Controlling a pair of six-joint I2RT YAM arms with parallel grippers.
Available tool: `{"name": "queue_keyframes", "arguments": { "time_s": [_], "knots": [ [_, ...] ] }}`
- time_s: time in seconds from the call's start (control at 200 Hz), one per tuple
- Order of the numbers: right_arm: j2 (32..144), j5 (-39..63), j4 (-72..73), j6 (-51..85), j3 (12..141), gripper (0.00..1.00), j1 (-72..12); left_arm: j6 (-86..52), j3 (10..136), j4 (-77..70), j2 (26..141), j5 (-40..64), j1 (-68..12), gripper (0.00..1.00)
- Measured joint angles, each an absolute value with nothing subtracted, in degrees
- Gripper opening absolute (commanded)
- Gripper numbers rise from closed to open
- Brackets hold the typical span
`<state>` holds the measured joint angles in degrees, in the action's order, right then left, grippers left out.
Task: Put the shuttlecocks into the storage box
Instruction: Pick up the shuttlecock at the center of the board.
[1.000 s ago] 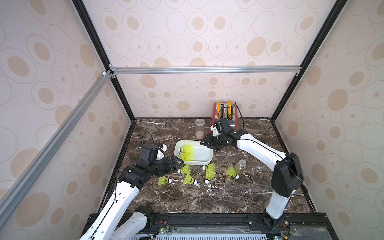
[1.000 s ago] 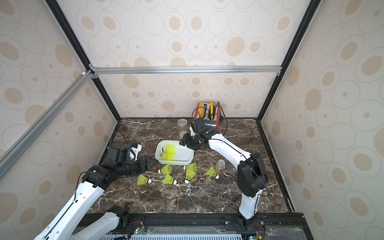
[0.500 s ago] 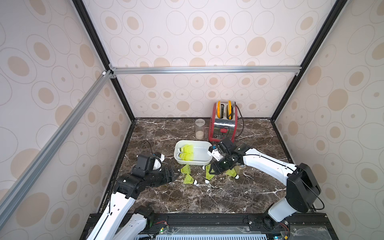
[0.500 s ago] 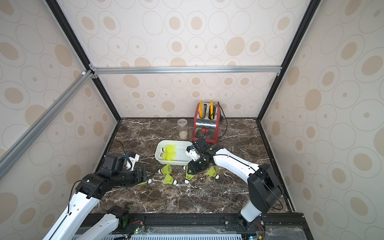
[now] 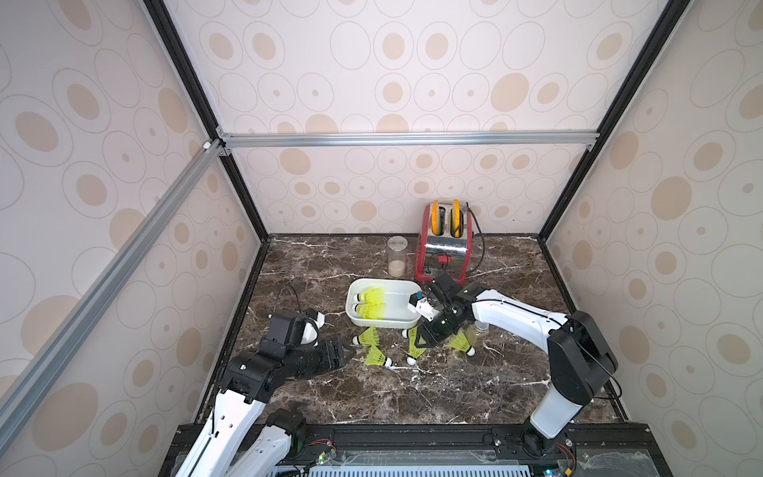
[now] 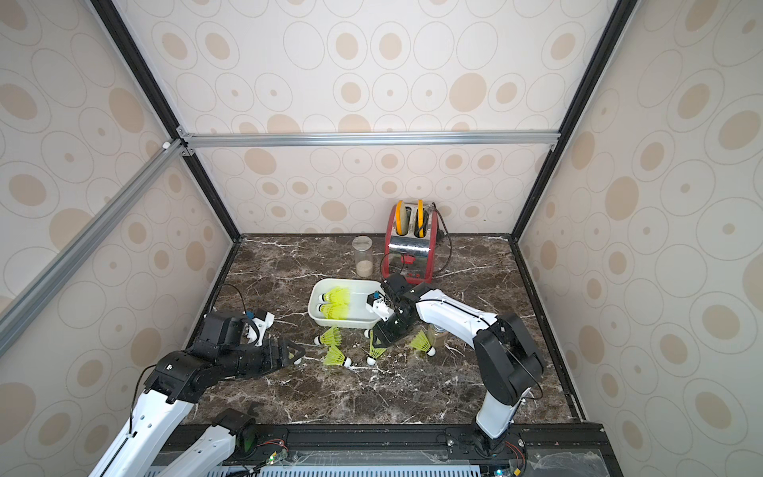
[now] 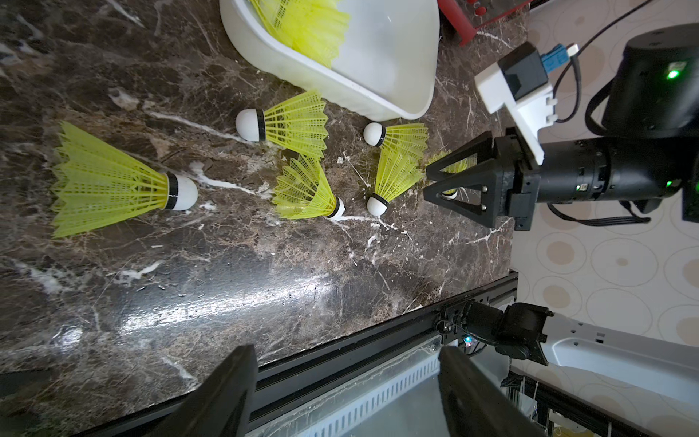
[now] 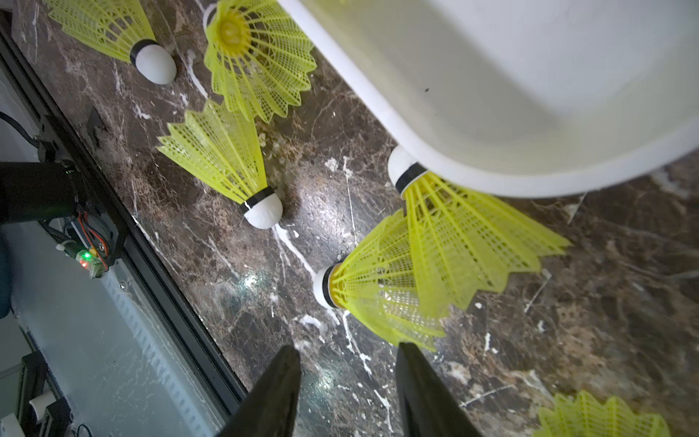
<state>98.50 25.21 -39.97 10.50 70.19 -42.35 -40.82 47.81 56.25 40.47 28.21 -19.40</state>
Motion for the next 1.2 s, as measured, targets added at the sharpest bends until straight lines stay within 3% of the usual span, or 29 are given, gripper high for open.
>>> {"name": "queue_keyframes", "arguments": {
  "time_s": [0.275,0.786,1.057,1.197],
  "knots": [
    [103.83,25.61,-41.41,8.78,76.55,0.45,-42.09,-40.56,47.81,56.21,41.78,28.47,-19.40,0.78],
    [107.39,27.99,-44.58,6.61,76.77,0.43,-41.76,-40.29,44.25,53.12,42.06,35.55,-19.40,0.78],
    [107.94,30.00,-45.01,6.87,76.44,0.32,-41.74,-40.27,44.25,52.77,42.15,35.94,-19.40,0.78],
    [107.94,30.96,-45.01,7.05,75.55,0.31,-41.74,-40.27,44.25,52.75,42.48,35.97,-19.40,0.78]
  ]
}}
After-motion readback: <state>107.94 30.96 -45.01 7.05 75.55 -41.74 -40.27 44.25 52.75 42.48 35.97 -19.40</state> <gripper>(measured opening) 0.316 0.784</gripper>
